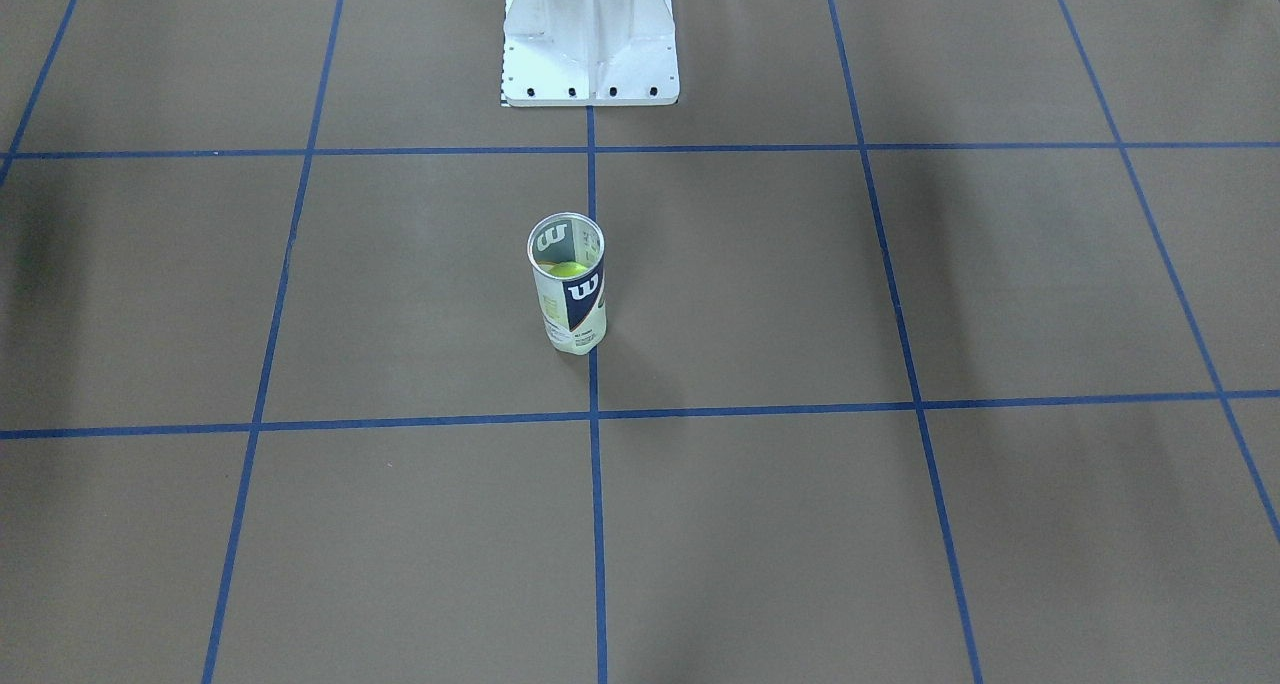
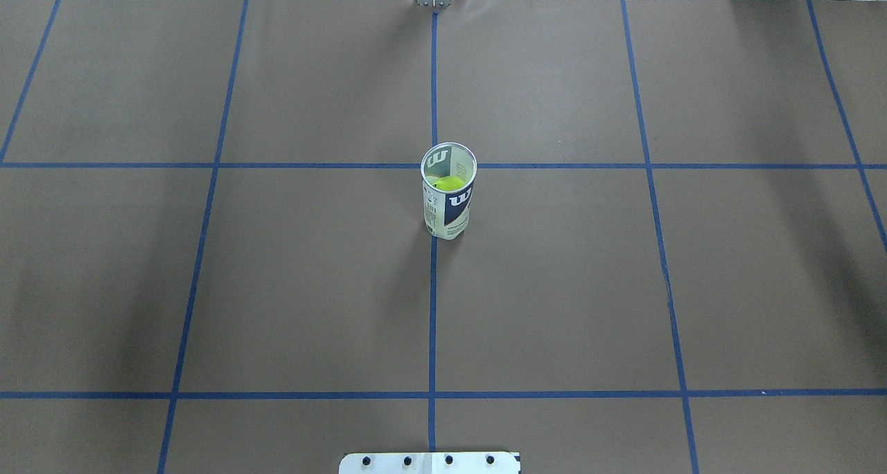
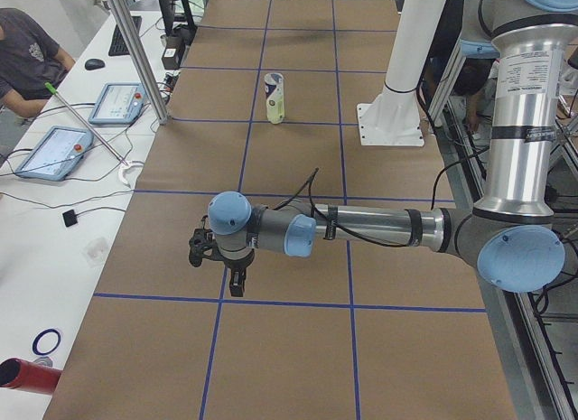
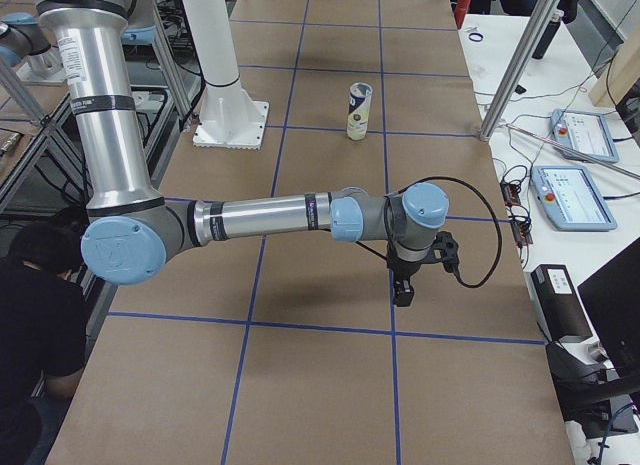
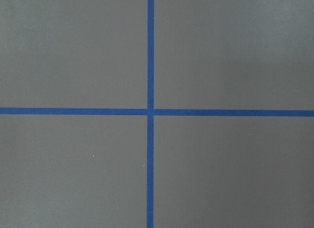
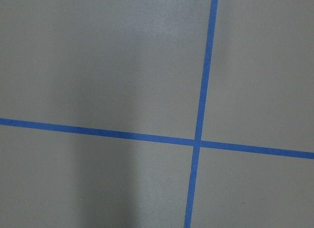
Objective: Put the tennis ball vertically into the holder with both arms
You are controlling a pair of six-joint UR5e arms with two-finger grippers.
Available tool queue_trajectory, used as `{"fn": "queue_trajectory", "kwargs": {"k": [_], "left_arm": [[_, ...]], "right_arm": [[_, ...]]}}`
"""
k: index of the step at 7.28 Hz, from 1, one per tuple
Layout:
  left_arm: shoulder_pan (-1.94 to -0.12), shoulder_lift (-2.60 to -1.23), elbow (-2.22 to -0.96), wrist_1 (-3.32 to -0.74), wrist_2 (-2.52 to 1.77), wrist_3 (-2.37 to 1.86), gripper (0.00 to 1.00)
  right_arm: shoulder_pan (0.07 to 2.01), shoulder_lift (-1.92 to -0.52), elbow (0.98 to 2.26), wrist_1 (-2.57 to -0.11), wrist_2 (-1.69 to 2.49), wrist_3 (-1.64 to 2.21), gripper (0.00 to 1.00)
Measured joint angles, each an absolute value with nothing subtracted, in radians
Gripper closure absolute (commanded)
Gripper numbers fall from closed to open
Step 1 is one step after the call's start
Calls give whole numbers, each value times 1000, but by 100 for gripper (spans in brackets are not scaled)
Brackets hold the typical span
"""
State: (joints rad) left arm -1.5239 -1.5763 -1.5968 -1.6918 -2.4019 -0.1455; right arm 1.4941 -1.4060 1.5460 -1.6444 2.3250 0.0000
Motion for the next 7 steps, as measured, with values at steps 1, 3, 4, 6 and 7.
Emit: {"fn": "queue_trajectory", "kwargs": {"k": [1,3,4,6,7], "left_arm": [[-1524,-1564,-1600,-1700,-2404,-137,1],[-1523,-1536,-1602,-1727,-2406,-116,1],[-1524,-1530,-1606,-1732,-2405,-111,1],[-1524,-1508,-1619,-1735,-2382,-112,1],[-1524,-1506,-1623,-1732,-2378,-118,1]], "right_arm": [[1494,-1406,1546,-1644,2326,0,1],[1494,-1406,1546,-1643,2327,0,1],[1494,-1406,1546,-1643,2326,0,1],[1494,-1405,1546,-1642,2326,0,1],[1494,-1405,1546,-1642,2327,0,1]]}}
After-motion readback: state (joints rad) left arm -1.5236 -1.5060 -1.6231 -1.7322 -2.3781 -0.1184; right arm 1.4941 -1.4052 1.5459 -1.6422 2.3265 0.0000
